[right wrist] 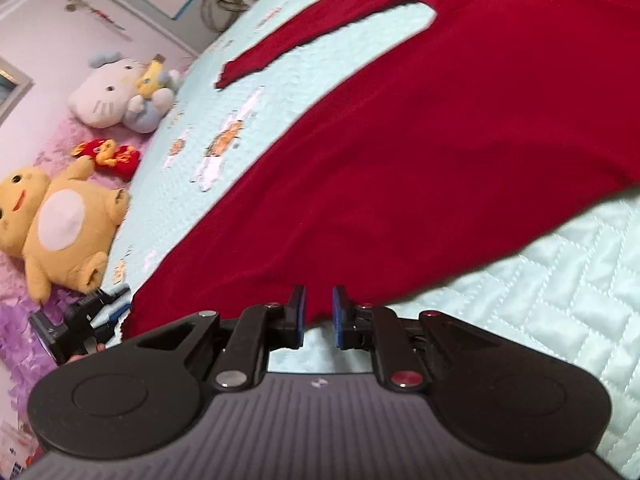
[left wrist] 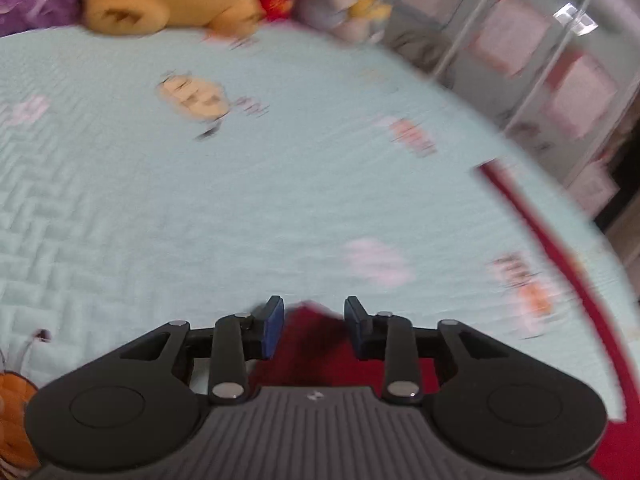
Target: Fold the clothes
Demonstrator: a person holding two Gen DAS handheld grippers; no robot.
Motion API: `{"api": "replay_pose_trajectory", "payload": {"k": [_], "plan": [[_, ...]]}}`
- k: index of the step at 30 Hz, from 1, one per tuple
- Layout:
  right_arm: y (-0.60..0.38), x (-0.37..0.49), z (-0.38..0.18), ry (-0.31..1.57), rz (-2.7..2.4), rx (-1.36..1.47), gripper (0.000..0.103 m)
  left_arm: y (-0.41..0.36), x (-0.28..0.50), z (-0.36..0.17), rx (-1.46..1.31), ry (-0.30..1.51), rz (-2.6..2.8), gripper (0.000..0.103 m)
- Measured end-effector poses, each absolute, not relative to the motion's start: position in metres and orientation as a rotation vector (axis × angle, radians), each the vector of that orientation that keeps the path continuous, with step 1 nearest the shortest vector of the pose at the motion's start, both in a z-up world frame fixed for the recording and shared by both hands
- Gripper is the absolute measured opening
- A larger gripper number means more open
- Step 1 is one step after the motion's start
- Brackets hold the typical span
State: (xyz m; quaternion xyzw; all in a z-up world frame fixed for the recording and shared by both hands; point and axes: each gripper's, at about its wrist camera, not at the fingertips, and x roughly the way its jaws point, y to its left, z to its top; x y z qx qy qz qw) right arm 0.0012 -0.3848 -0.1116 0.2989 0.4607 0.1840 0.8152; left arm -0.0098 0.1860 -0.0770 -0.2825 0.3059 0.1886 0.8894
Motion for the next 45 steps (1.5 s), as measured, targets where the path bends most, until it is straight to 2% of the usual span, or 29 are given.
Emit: {"api": "replay_pose_trajectory", "payload": {"k": [2, 4, 8, 12, 13, 14, 15, 17, 20, 23, 24, 25, 28, 32, 40, 43, 45], "plan": [[-0.384, 0.000, -0.115, 0.989, 0.383, 0.637, 0.015, 0.188, -0.011, -0.073, -0.584, 0.635, 0.391, 0.037], [-0.384, -0.001, -0.118, 0.996, 0.373, 0.636, 0.015, 0.187, -0.015, -0.064, -0.575, 0.613, 0.399, 0.031], [-0.382, -0.003, -0.118, 0.981, 0.388, 0.643, 0.015, 0.175, -0.029, -0.039, -0.574, 0.511, 0.354, 0.031], [-0.375, -0.002, -0.114, 0.957, 0.418, 0.647, 0.015, 0.151, -0.013, -0.052, -0.448, 0.648, 0.304, 0.040], [-0.374, -0.002, -0.114, 0.956, 0.420, 0.643, 0.015, 0.145, -0.008, -0.056, -0.414, 0.684, 0.291, 0.037], [-0.373, 0.000, -0.115, 0.962, 0.413, 0.636, 0.015, 0.149, -0.003, -0.068, -0.425, 0.745, 0.330, 0.025], [-0.372, 0.001, -0.116, 0.972, 0.404, 0.628, 0.015, 0.155, -0.004, -0.073, -0.446, 0.732, 0.362, 0.011], [-0.374, 0.000, -0.117, 0.985, 0.401, 0.631, 0.015, 0.162, -0.007, -0.069, -0.495, 0.725, 0.374, 0.011], [-0.377, -0.004, -0.115, 0.981, 0.427, 0.639, 0.015, 0.146, -0.009, -0.050, -0.402, 0.720, 0.375, 0.014], [-0.371, -0.003, -0.110, 0.970, 0.457, 0.621, 0.015, 0.117, -0.022, -0.032, -0.329, 0.695, 0.270, 0.029], [-0.367, -0.001, -0.108, 0.966, 0.471, 0.614, 0.015, 0.111, -0.026, -0.033, -0.325, 0.702, 0.224, 0.038], [-0.363, 0.000, -0.107, 0.963, 0.486, 0.607, 0.015, 0.104, -0.029, -0.034, -0.318, 0.711, 0.178, 0.040], [-0.348, 0.005, -0.107, 0.968, 0.480, 0.560, 0.015, 0.099, -0.027, -0.042, -0.268, 0.749, 0.207, 0.037], [-0.336, 0.009, -0.112, 1.017, 0.424, 0.492, 0.015, 0.092, -0.023, -0.053, -0.197, 0.799, 0.259, 0.038], [-0.315, 0.018, -0.073, 0.950, 0.420, 0.401, 0.015, 0.084, -0.021, -0.069, -0.101, 0.870, 0.338, 0.041], [-0.310, 0.030, -0.092, 1.026, 0.406, 0.414, 0.015, 0.086, -0.022, -0.069, -0.108, 0.866, 0.334, 0.041], [-0.310, 0.032, -0.107, 1.087, 0.376, 0.439, 0.011, 0.087, -0.022, -0.070, -0.110, 0.864, 0.332, 0.041]]}}
